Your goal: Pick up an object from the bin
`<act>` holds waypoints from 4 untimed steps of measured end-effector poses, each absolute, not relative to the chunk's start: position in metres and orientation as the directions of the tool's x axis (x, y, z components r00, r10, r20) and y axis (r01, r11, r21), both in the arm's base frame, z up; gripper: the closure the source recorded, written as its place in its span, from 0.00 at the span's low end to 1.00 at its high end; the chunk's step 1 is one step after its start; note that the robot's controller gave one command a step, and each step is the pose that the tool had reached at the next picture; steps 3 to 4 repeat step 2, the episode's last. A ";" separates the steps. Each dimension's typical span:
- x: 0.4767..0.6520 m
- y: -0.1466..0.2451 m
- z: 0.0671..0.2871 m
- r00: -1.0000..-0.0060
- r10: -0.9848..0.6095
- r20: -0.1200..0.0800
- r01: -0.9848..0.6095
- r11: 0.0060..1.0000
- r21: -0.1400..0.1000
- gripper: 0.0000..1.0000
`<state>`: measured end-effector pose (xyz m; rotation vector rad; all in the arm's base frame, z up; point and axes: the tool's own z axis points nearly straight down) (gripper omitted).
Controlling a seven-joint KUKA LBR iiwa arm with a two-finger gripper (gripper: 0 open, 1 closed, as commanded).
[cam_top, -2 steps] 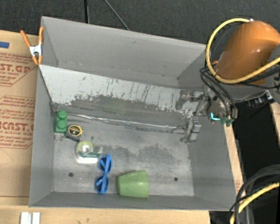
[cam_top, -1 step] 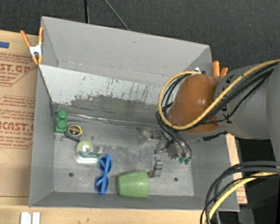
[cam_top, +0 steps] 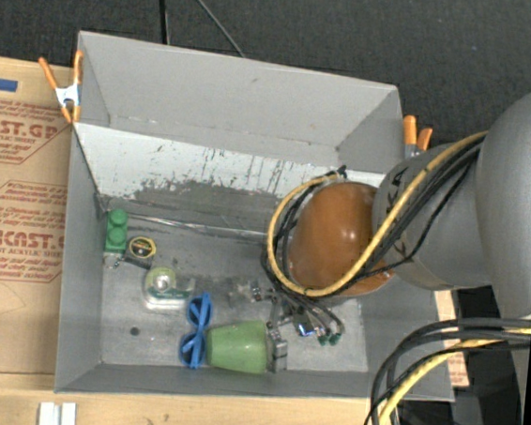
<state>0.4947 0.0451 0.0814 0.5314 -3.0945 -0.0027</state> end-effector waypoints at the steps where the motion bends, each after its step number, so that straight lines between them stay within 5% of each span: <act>1: 0.496 0.044 0.082 -0.943 -0.331 -0.001 -0.331 0.943 0.000 1.00; 2: 0.523 0.031 0.264 -0.932 -0.362 -0.011 -0.362 0.932 -0.004 1.00; 4: 0.523 0.031 0.264 -0.932 -0.362 -0.011 -0.362 0.932 -0.004 1.00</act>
Offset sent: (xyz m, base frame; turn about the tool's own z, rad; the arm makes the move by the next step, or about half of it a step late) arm 0.0000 0.0000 0.0000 0.0000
